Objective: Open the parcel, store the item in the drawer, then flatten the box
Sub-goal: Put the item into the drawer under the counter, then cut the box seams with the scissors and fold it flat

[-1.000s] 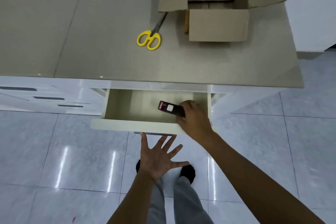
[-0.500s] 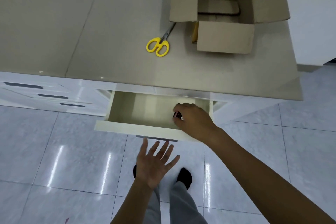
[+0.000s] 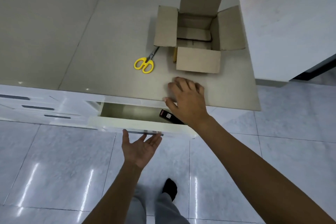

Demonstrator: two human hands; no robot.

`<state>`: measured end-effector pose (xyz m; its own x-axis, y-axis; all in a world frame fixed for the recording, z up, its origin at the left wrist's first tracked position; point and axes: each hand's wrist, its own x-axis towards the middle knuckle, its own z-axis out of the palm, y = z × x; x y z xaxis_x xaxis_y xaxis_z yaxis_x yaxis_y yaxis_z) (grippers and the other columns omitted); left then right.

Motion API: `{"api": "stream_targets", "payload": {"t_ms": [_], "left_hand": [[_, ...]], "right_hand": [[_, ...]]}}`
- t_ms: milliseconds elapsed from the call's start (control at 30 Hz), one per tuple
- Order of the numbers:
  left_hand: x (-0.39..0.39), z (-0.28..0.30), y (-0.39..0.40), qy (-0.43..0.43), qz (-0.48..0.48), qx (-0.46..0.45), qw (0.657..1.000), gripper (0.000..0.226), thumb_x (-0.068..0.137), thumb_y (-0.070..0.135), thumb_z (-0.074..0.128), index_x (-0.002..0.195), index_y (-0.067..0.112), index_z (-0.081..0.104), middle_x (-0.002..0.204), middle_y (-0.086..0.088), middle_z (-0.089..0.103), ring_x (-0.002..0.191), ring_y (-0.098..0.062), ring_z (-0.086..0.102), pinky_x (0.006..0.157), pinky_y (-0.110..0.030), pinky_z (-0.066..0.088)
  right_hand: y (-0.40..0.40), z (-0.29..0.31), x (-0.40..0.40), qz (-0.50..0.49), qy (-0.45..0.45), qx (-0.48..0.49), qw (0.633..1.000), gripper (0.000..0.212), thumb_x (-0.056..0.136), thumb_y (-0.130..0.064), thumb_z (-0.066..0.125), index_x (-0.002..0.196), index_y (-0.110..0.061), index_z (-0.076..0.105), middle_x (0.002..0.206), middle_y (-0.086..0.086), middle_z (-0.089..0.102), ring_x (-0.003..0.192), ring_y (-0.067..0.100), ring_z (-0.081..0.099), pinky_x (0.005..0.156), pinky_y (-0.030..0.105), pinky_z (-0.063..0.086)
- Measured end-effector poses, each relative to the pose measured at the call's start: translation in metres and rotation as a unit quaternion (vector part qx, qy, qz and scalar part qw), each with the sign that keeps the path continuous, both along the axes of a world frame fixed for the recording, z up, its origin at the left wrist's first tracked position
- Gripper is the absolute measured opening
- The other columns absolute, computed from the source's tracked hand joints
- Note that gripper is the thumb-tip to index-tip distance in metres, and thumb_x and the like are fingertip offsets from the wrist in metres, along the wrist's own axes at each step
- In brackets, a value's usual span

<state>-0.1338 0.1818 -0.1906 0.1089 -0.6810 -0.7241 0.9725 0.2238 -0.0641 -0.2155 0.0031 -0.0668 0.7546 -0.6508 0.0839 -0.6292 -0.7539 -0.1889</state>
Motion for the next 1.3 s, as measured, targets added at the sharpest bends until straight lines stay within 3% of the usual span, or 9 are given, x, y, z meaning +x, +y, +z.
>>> {"api": "stream_targets", "payload": {"t_ms": [533,667,733,800,900,967,1100,1200,1300], "left_hand": [[0.028,0.022,-0.085,-0.051,0.016,0.063,0.997,0.097,0.078,0.077,0.045,0.148,0.012,0.027,0.148,-0.023,0.036,0.133,-0.04,0.041,0.115,-0.051,0.026],[0.033,0.06,-0.095,-0.117,0.059,0.224,0.966,0.074,0.092,0.059,0.036,0.15,0.016,0.021,0.156,-0.012,0.027,0.137,-0.03,0.037,0.112,-0.046,0.03],[0.035,0.087,-0.094,-0.245,0.131,0.37,0.887,0.059,0.094,0.04,0.046,0.144,0.013,0.03,0.15,-0.012,0.036,0.126,-0.03,0.044,0.098,-0.042,0.037],[0.029,0.116,-0.091,-0.456,0.146,0.46,0.748,0.058,0.087,0.021,0.054,0.141,0.012,0.033,0.149,-0.013,0.036,0.127,-0.034,0.042,0.099,-0.044,0.036],[0.019,0.146,-0.094,-0.737,0.111,0.408,0.527,0.074,0.071,0.007,0.057,0.142,0.003,0.036,0.153,-0.019,0.029,0.14,-0.035,0.03,0.11,-0.041,0.028],[0.021,0.162,-0.107,-0.851,0.014,0.339,0.4,0.075,0.07,0.004,0.059,0.142,0.005,0.038,0.154,-0.022,0.027,0.143,-0.034,0.027,0.112,-0.042,0.025],[0.033,0.19,-0.148,-0.932,-0.188,0.253,0.177,0.063,0.081,0.009,0.054,0.141,0.022,0.04,0.158,-0.019,0.02,0.143,-0.037,0.022,0.109,-0.053,0.029],[0.051,0.193,-0.175,-0.932,-0.28,0.229,-0.005,0.083,0.079,0.002,0.053,0.149,0.033,0.02,0.161,-0.019,0.0,0.148,-0.038,0.002,0.112,-0.06,0.018],[0.072,0.188,-0.192,-0.907,-0.342,0.211,-0.124,0.085,0.078,0.0,0.055,0.147,0.034,0.019,0.161,-0.018,-0.011,0.147,-0.038,-0.011,0.111,-0.066,0.008]], "right_hand": [[-0.018,0.037,0.008,0.055,0.103,0.144,0.983,0.064,0.087,-0.059,0.053,0.136,-0.019,0.045,0.146,0.009,0.036,0.132,0.032,0.034,0.109,0.05,0.032],[-0.018,0.038,0.007,0.058,0.108,0.15,0.981,0.066,0.086,-0.061,0.052,0.136,-0.019,0.044,0.147,0.009,0.034,0.133,0.032,0.032,0.11,0.051,0.031],[-0.017,0.038,0.006,0.058,0.109,0.152,0.981,0.067,0.085,-0.062,0.053,0.136,-0.02,0.043,0.147,0.009,0.034,0.133,0.032,0.032,0.11,0.051,0.03],[-0.018,0.038,0.007,0.058,0.113,0.158,0.979,0.068,0.084,-0.062,0.054,0.136,-0.019,0.044,0.148,0.008,0.034,0.132,0.033,0.033,0.11,0.051,0.031],[-0.021,0.04,0.005,0.049,0.101,0.2,0.973,0.069,0.084,-0.06,0.057,0.138,-0.018,0.044,0.152,0.007,0.031,0.136,0.032,0.032,0.112,0.048,0.028],[-0.023,0.038,0.002,0.055,0.109,0.23,0.965,0.073,0.085,-0.059,0.057,0.144,-0.02,0.039,0.157,0.006,0.024,0.143,0.029,0.025,0.116,0.046,0.023],[-0.025,0.037,-0.003,0.074,0.129,0.256,0.955,0.083,0.085,-0.06,0.056,0.152,-0.027,0.021,0.163,0.002,0.011,0.149,0.024,0.013,0.119,0.049,0.019],[-0.026,0.037,-0.004,0.081,0.149,0.264,0.95,0.083,0.086,-0.057,0.057,0.153,-0.025,0.02,0.164,0.001,0.001,0.15,0.019,0.001,0.121,0.047,0.011],[-0.032,0.042,-0.005,0.092,0.172,0.276,0.941,0.082,0.088,-0.055,0.057,0.153,-0.026,0.017,0.164,0.0,-0.005,0.15,0.017,-0.005,0.122,0.044,0.007]]}}
